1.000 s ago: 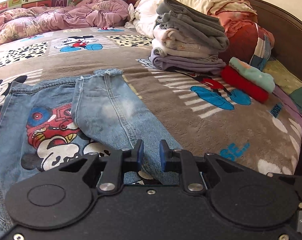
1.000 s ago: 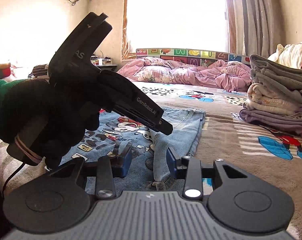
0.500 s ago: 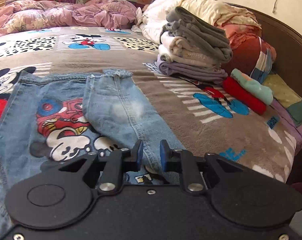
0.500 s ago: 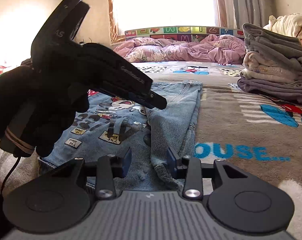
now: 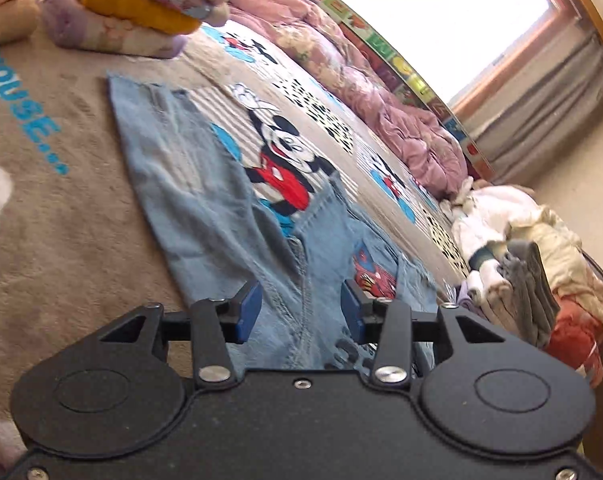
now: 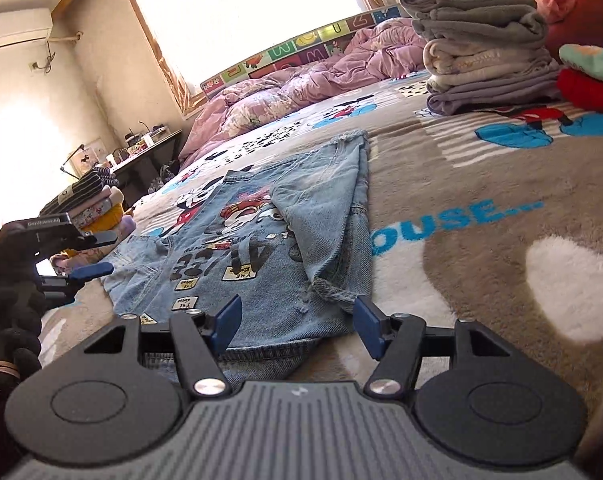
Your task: Fold clothes
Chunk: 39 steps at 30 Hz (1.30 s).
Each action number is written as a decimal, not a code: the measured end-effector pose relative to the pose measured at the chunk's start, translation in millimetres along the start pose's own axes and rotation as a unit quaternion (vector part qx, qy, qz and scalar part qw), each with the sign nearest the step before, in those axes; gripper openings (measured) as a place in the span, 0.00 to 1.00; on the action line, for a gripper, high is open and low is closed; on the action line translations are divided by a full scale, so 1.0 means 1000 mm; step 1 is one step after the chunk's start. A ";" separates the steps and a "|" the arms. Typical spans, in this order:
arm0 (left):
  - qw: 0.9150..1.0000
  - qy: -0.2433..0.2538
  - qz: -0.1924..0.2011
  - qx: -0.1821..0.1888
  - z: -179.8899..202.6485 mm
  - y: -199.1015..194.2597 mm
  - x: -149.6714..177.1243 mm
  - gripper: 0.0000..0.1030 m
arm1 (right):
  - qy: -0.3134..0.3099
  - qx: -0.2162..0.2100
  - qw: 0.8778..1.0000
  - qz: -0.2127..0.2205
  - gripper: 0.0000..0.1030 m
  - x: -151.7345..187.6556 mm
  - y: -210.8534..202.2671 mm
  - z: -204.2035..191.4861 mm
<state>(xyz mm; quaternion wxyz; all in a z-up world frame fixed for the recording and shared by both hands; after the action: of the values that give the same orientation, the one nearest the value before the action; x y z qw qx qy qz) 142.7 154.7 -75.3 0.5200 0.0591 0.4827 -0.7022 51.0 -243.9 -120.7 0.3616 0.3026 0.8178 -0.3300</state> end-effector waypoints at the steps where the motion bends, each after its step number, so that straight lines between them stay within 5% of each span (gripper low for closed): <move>1: 1.000 -0.014 0.001 -0.003 -0.005 -0.001 -0.002 0.42 | 0.001 -0.004 1.000 -0.003 0.62 0.001 0.000 -0.003; 10: 0.993 -0.094 0.004 -0.064 -0.062 0.012 -0.018 0.43 | -0.015 -0.048 0.999 -0.022 0.64 0.010 0.001 -0.026; 23: 0.988 -0.153 0.017 -0.032 -0.108 0.057 -0.075 0.34 | 0.039 -0.063 0.997 0.022 0.66 -0.002 0.018 0.005; 28: 0.988 -0.146 0.023 -0.035 -0.105 0.063 -0.080 0.32 | -0.096 -0.057 0.994 0.003 0.64 0.003 0.033 -0.032; 32: 0.989 -0.143 0.022 -0.043 -0.108 0.069 -0.083 0.23 | -0.285 -0.041 0.956 -0.052 0.64 0.021 0.057 -0.102; 39: 0.987 -0.159 0.015 -0.029 -0.112 0.065 -0.084 0.22 | -0.501 -0.019 0.857 -0.122 0.61 0.048 0.138 -0.200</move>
<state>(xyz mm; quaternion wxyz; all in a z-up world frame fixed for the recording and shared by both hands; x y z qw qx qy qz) 185.0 295.1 -125.2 0.6021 -0.0613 0.4125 -0.6808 47.9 2.7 -98.9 0.6848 -0.0123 0.5629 -0.4627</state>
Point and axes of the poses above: each gripper's, at about its wrist camera, not at the fingertips, and y roughly the way its jaws point, z to its right, x to its underside, the point moved 3 cm from there along y, roughly the way its jaws point, and after that the axes turned 14 degrees about -x, right-handed, at the moved point
